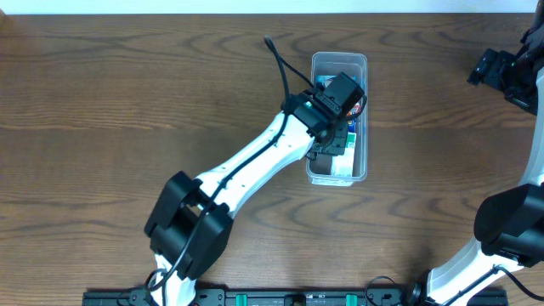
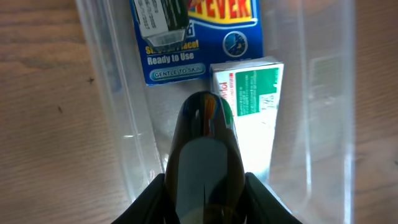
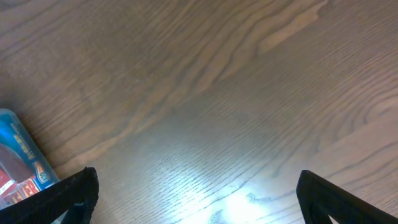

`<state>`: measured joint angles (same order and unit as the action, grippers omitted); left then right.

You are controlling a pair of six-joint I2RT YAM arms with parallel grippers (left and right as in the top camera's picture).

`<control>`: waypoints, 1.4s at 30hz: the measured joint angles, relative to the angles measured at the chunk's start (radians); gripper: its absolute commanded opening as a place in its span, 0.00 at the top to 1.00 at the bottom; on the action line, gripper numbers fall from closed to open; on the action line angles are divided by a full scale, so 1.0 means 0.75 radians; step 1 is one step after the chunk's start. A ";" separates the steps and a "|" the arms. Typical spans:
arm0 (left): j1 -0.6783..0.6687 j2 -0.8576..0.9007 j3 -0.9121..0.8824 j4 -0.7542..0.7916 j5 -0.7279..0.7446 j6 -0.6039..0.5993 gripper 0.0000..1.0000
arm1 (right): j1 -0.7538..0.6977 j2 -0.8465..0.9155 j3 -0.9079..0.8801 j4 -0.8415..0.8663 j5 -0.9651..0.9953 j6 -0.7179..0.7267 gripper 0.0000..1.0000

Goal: Pack container
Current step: 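Lower the bottle into the container and release it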

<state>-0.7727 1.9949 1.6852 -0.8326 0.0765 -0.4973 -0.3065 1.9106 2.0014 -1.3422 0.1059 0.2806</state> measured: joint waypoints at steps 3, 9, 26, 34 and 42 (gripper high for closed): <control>0.000 0.026 0.001 0.001 0.003 0.000 0.72 | 0.000 0.000 0.001 0.000 0.000 0.000 0.01; 0.000 0.060 0.001 0.003 0.003 0.000 0.72 | 0.000 0.000 0.000 0.000 0.000 0.000 0.01; -0.001 0.064 0.001 -0.031 0.003 0.000 0.70 | 0.000 0.000 0.001 0.000 0.000 0.000 0.01; -0.001 0.064 0.001 -0.062 0.004 0.000 0.64 | 0.000 0.000 0.000 0.000 0.000 0.000 0.01; -0.001 0.064 0.001 -0.075 0.003 0.000 0.62 | 0.000 0.000 0.001 0.000 0.000 0.000 0.01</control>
<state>-0.7734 2.0430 1.6855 -0.8886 0.0788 -0.4973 -0.3065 1.9106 2.0018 -1.3422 0.1059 0.2806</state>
